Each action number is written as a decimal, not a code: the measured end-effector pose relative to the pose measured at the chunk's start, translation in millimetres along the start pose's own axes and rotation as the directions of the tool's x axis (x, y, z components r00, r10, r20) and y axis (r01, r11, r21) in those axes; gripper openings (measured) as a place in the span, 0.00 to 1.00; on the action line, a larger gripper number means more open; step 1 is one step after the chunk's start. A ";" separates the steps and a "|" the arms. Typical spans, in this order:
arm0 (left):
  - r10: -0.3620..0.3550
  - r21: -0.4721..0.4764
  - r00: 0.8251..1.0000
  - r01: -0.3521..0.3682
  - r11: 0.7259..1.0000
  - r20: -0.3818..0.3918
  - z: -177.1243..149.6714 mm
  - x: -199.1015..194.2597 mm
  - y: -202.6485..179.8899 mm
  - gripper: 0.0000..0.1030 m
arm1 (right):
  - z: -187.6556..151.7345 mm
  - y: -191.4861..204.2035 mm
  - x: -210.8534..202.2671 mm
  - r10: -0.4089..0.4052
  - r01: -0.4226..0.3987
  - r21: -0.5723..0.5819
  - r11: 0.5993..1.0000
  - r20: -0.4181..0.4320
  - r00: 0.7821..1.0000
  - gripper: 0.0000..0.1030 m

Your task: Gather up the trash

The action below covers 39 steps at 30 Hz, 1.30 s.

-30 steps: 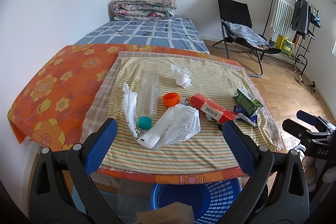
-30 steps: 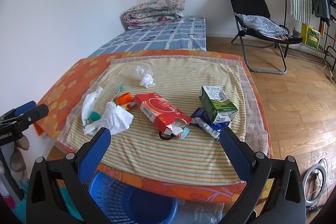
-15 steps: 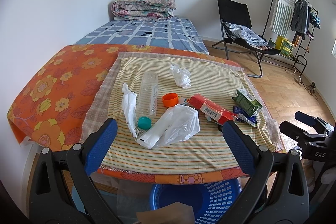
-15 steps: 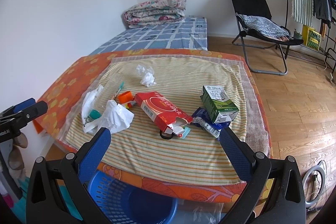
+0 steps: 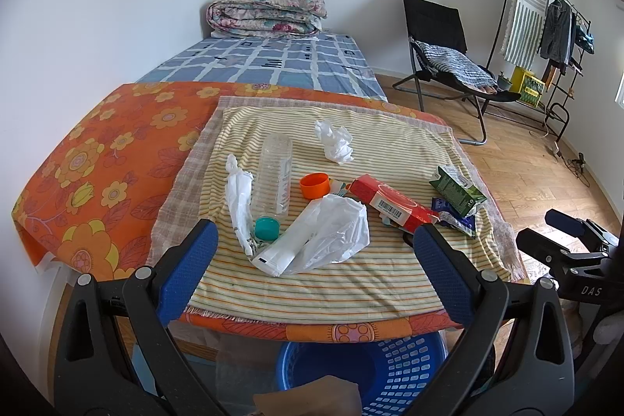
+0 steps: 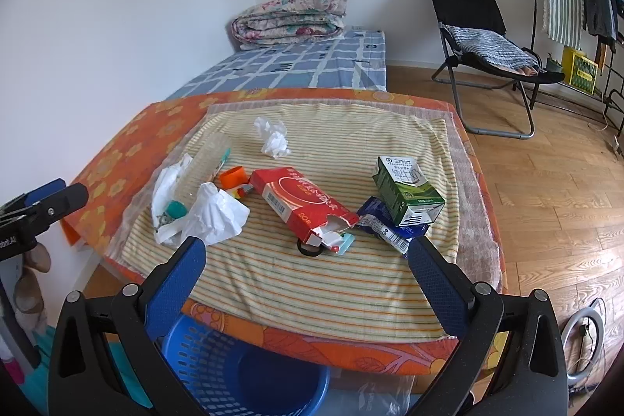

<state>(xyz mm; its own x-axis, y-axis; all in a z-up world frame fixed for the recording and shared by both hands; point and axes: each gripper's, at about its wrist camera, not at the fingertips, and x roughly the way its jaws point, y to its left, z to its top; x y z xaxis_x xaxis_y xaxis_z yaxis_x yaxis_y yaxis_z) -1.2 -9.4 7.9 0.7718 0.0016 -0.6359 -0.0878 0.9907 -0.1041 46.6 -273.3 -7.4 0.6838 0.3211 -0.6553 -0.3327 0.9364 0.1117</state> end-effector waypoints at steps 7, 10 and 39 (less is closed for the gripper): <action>-0.002 0.002 1.000 0.002 1.000 0.000 -0.2 0.1 0.1 0.99 | -0.1 0.6 0.3 -0.001 0.001 0.001 1.000 -0.002 1.000 1.00; -0.002 0.003 1.000 0.002 1.000 0.000 0.3 -1.1 -3.6 0.99 | -0.4 0.9 0.5 0.000 0.000 0.000 1.000 -0.002 1.000 1.00; 0.000 -0.005 1.000 0.000 1.000 0.000 -3.4 -5.3 -4.2 0.99 | 1.0 4.1 0.8 0.018 -0.018 -0.002 1.000 -0.020 1.000 1.00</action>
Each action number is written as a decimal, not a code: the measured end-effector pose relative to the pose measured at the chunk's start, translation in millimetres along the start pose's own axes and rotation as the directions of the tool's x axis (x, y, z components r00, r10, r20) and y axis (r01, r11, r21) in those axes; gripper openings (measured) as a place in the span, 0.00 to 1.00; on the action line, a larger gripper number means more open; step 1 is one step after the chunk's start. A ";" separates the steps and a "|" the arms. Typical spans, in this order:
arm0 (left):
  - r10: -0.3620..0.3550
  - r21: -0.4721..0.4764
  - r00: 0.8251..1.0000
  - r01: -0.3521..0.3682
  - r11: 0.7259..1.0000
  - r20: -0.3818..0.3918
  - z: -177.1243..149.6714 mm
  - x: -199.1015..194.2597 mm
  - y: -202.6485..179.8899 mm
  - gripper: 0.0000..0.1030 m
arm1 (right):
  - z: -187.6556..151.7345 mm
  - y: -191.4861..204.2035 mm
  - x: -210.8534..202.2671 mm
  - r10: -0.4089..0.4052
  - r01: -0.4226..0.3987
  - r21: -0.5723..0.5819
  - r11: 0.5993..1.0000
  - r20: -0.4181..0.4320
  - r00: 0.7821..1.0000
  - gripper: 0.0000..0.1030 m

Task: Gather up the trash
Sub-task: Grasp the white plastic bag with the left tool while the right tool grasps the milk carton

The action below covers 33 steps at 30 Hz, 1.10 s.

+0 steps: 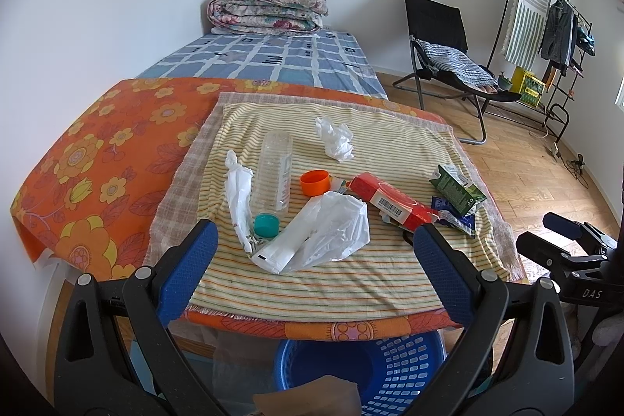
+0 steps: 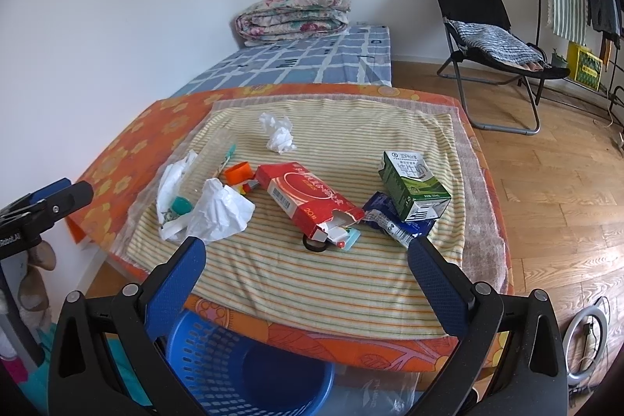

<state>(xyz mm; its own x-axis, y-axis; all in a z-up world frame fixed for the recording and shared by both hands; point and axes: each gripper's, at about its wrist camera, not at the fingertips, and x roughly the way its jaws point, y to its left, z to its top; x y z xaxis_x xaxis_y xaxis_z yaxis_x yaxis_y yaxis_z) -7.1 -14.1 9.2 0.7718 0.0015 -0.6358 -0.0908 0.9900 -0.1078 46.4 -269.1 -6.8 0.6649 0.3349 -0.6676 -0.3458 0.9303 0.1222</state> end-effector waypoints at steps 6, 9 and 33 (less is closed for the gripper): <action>0.006 -0.029 1.000 -0.006 1.000 -0.003 1.9 6.7 7.7 0.99 | 2.3 -0.7 1.6 0.008 -0.008 -0.008 1.000 -0.005 1.000 1.00; 0.006 -0.059 1.000 -0.006 0.998 -0.009 2.3 7.3 9.8 0.99 | 4.4 -3.2 -0.2 0.005 -0.005 -0.010 1.000 0.010 1.000 1.00; -0.052 -0.276 0.968 -0.019 0.961 -0.247 16.4 92.9 102.5 0.74 | 53.9 -63.7 32.5 -0.047 0.048 0.058 0.997 -0.022 0.999 1.00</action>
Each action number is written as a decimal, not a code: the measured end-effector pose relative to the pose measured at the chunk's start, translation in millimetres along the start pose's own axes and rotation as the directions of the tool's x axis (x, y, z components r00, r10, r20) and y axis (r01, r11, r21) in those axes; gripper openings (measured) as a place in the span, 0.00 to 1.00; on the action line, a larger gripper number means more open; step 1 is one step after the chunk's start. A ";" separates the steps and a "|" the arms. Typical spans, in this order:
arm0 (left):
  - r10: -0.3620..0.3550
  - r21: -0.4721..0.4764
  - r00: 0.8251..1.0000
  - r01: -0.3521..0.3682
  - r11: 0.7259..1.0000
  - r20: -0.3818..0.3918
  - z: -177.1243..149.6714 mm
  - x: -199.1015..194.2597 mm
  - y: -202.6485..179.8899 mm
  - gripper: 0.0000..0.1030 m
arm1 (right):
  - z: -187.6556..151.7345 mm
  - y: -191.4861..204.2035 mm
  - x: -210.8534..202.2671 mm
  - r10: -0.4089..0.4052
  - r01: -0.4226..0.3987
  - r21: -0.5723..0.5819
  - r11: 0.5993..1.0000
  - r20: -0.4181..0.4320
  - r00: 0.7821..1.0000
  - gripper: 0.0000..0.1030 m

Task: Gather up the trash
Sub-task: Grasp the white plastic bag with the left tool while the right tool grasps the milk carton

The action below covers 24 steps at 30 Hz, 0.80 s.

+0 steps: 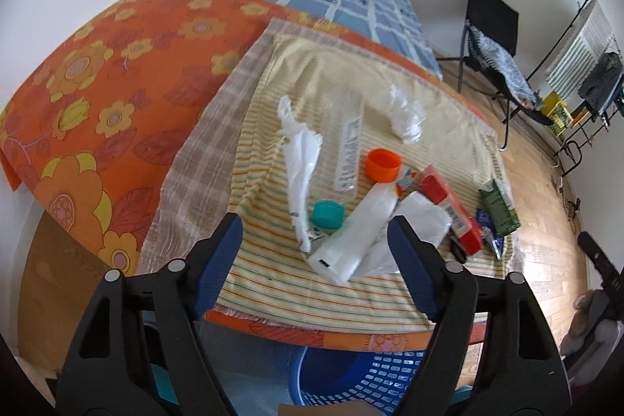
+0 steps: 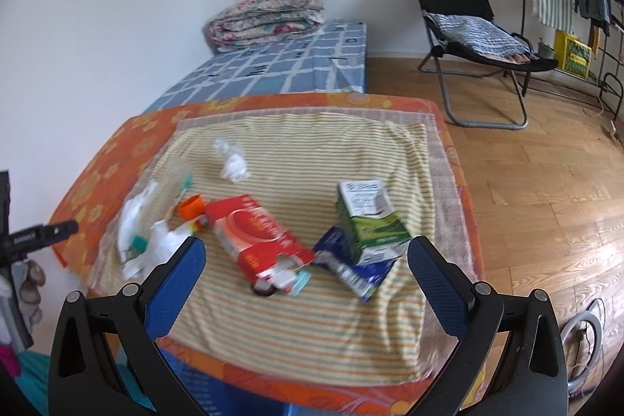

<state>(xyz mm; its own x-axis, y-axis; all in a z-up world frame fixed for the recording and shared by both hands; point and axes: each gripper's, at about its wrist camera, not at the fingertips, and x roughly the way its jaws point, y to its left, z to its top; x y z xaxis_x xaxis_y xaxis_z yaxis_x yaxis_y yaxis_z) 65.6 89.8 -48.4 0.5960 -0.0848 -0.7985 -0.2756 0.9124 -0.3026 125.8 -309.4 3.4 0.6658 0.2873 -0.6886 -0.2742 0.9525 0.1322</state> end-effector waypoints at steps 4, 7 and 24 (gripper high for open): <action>-0.001 -0.036 0.999 0.000 0.999 -0.041 4.0 21.4 6.5 0.64 | 9.4 -15.4 19.1 -0.005 0.006 0.034 0.999 -0.028 1.000 1.00; -0.002 -0.047 0.998 -0.001 0.999 -0.056 8.4 34.3 5.5 0.62 | 16.4 -23.6 33.2 -0.010 0.012 0.040 0.999 -0.048 0.999 1.00; 0.008 -0.084 0.988 -0.021 0.996 -0.153 21.8 103.2 7.7 0.45 | 29.7 -82.9 133.2 0.023 0.020 0.204 0.979 -0.208 0.978 1.00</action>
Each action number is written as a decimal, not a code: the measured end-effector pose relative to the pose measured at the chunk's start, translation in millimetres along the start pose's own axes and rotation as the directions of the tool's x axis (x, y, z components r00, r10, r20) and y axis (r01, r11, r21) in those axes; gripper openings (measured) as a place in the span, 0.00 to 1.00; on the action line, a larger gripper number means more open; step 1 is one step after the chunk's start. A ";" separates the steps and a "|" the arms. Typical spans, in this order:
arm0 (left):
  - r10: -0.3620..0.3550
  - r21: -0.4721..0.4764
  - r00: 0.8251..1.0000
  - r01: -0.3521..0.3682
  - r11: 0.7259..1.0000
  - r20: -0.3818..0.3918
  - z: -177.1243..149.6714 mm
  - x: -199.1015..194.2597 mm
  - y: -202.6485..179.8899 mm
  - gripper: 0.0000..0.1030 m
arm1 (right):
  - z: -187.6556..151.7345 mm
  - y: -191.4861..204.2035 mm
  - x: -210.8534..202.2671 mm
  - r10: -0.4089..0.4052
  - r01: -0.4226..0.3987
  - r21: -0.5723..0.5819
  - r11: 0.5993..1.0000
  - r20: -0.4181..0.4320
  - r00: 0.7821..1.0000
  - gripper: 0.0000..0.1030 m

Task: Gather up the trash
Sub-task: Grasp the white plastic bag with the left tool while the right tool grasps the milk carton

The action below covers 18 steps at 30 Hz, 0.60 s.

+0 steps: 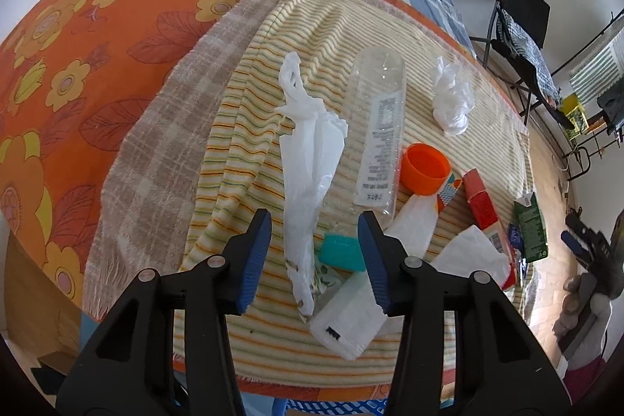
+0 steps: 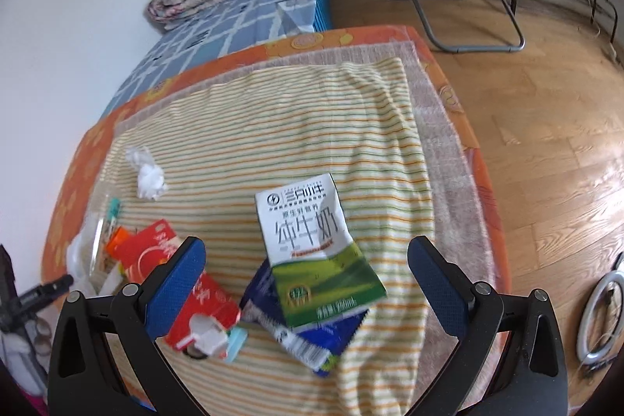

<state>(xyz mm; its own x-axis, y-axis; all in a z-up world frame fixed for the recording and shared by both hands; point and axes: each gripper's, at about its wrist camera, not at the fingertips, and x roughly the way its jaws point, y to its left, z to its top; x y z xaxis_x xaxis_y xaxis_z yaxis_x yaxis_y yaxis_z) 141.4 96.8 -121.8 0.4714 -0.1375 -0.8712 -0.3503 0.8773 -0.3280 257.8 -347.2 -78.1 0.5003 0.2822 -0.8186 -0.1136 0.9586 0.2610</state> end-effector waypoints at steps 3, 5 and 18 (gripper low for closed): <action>0.001 -0.018 1.000 -0.001 1.000 -0.008 4.5 6.8 4.1 0.42 | 7.5 2.8 13.2 -0.030 0.030 -0.013 0.999 -0.010 1.000 1.00; -0.006 -0.036 1.000 0.006 0.999 -0.009 7.8 9.9 8.0 0.42 | 11.0 5.9 20.3 -0.047 0.047 -0.030 0.998 -0.014 0.999 1.00; -0.046 -0.077 0.999 0.045 0.996 -0.014 21.9 21.1 20.7 0.21 | 15.0 19.0 59.2 -0.114 0.107 -0.094 0.990 -0.073 0.991 1.00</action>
<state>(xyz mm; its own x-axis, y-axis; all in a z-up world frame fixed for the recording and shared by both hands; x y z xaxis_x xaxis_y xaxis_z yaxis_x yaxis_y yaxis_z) 161.8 122.1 -139.0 0.4756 -0.1838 -0.8603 -0.3905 0.8322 -0.3937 298.2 -312.9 -113.9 0.4464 0.1730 -0.8780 -0.1393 0.9826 0.1228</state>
